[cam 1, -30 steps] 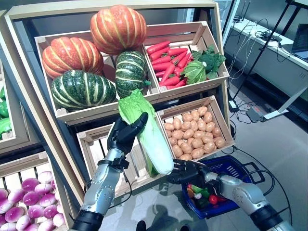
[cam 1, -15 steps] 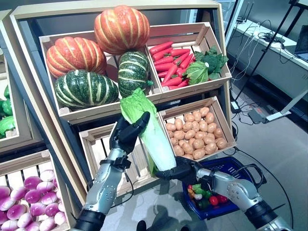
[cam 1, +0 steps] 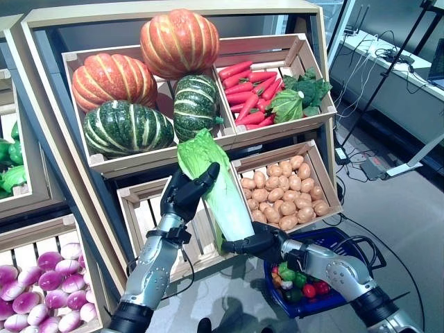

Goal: Put vegetables into the basket

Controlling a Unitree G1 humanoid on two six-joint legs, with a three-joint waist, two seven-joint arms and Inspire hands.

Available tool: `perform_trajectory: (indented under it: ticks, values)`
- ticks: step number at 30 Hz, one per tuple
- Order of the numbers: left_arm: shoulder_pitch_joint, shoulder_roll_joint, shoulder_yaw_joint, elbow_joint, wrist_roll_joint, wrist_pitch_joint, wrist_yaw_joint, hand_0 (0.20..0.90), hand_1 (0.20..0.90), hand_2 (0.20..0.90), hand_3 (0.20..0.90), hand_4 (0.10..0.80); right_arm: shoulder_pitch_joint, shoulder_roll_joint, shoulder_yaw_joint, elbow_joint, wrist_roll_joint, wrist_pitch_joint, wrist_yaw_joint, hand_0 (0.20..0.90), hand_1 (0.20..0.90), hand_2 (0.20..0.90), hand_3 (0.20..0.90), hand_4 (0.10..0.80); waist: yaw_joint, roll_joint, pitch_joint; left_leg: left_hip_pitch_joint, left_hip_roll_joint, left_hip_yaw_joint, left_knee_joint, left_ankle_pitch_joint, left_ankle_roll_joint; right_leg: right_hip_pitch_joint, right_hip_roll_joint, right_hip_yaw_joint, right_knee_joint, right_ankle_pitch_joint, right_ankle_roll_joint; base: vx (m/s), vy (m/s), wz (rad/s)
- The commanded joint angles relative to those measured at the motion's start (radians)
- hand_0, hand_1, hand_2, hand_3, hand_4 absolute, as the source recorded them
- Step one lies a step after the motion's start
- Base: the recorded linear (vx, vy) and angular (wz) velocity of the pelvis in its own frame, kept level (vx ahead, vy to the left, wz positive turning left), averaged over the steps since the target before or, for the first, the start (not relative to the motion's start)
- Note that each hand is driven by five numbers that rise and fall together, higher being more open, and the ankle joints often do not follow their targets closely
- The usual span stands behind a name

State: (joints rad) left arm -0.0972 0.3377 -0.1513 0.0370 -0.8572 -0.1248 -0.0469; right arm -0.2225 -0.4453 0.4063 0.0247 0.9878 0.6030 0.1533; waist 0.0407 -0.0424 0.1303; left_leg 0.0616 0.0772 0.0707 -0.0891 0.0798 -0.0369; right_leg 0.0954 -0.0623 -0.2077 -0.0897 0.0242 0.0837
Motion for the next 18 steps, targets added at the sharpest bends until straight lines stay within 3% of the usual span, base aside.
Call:
perform_trajectory:
  ticks: [1, 2, 4, 18]
  values:
    - [-0.181, 0.035, -0.027, -0.064, 0.009, -0.085, -0.069, 0.3, 0.3, 0.3, 0.3, 0.4, -0.103, 0.043, -0.002, -0.117, 0.152, -0.068, 0.01, 0.9, 0.9, 0.9, 0.9, 0.8, 0.005, -0.033, -0.081, 0.032, 0.005, -0.037, 0.002, -0.074, -0.04, 0.024, -0.073, 0.0, 0.002, 0.024, 0.048, 0.0, 0.0, 0.0]
    - [-0.182, 0.035, -0.028, -0.064, 0.008, -0.08, -0.073, 0.3, 0.3, 0.3, 0.3, 0.4, -0.103, 0.045, -0.002, -0.115, 0.153, -0.066, 0.009, 0.535, 0.535, 0.535, 0.535, 0.557, 0.005, -0.032, -0.082, 0.032, 0.005, -0.036, 0.002, -0.074, -0.04, 0.024, -0.074, 0.0, 0.002, 0.023, 0.047, 0.0, 0.0, 0.0]
    - [-0.18, 0.035, -0.033, -0.063, 0.007, -0.078, -0.075, 0.3, 0.3, 0.3, 0.3, 0.4, -0.1, 0.045, -0.002, -0.117, 0.153, -0.067, 0.006, 0.316, 0.316, 0.316, 0.316, 0.411, 0.005, -0.031, -0.081, 0.032, 0.005, -0.037, 0.002, -0.075, -0.039, 0.023, -0.074, 0.0, 0.002, 0.024, 0.047, 0.0, 0.0, 0.0]
    - [-0.178, 0.037, -0.053, -0.059, 0.003, -0.04, -0.114, 0.3, 0.3, 0.3, 0.3, 0.4, -0.089, 0.061, -0.006, -0.116, 0.178, -0.089, -0.007, 0.3, 0.3, 0.3, 0.3, 0.4, 0.002, -0.028, -0.082, 0.031, 0.006, -0.034, 0.002, -0.074, -0.038, 0.019, -0.073, 0.005, 0.002, 0.026, 0.048, 0.0, 0.0, 0.0]
